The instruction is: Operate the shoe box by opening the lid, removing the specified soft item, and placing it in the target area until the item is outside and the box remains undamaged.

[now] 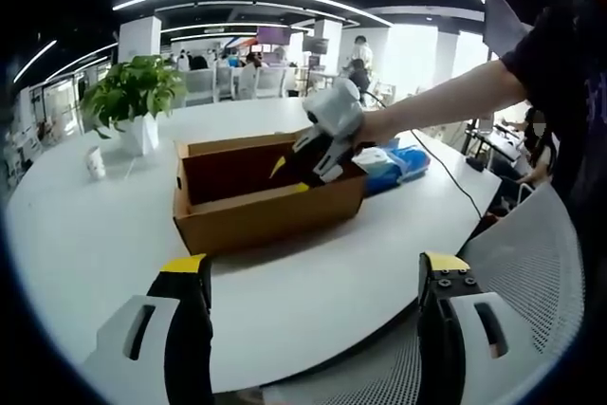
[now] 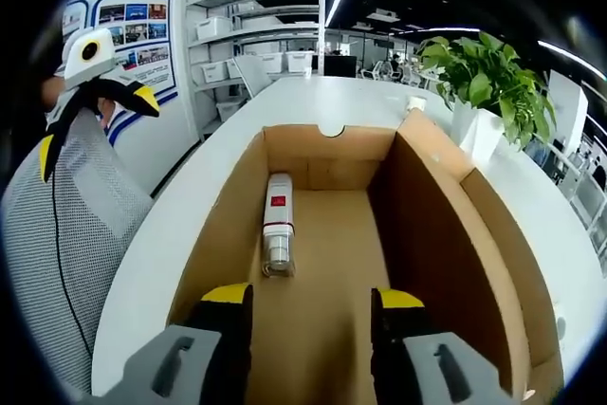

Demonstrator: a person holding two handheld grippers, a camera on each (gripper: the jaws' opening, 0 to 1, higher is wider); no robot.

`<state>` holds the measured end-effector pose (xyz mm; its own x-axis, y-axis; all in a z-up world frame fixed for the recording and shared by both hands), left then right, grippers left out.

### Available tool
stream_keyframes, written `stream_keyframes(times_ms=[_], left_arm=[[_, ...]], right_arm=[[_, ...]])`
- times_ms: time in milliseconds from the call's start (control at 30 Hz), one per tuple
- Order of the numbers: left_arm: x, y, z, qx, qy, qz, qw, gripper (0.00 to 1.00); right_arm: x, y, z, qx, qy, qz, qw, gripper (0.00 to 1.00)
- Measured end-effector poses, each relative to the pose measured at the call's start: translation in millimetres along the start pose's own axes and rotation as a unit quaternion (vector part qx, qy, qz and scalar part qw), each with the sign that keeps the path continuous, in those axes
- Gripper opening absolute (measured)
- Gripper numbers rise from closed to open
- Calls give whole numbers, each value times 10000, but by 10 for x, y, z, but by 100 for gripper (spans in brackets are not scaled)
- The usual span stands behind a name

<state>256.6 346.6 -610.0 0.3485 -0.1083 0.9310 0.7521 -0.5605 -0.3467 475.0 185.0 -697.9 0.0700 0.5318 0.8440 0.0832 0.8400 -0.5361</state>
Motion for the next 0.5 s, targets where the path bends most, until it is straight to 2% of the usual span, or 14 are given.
stream_keyframes(times_ms=[233, 367, 500], left_arm=[[-2, -2, 15, 36, -45, -14, 10000, 89], [-8, -4, 31, 64, -87, -25, 9999, 89], [-10, -5, 40, 83, -110, -30, 9999, 88]], right_arm=[[-25, 63, 5, 139, 41, 4, 9999, 44], [-11, 64, 11, 200, -57, 17, 9998, 39], [8, 54, 4, 192, -89, 30, 9998, 40]])
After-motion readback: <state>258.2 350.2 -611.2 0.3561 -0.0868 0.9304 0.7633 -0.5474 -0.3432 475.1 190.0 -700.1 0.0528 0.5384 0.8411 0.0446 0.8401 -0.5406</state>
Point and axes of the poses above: the point that each gripper's makers call its tool centre point, and the gripper's own axes: y roughly forward along the fingers, z roughly to its left, x roughly out of its top, the point moved 8 cm from there along -y, roughly backward along the fingers, and after that the axes turned 8 degrees about -z, right-handed, at the moved point
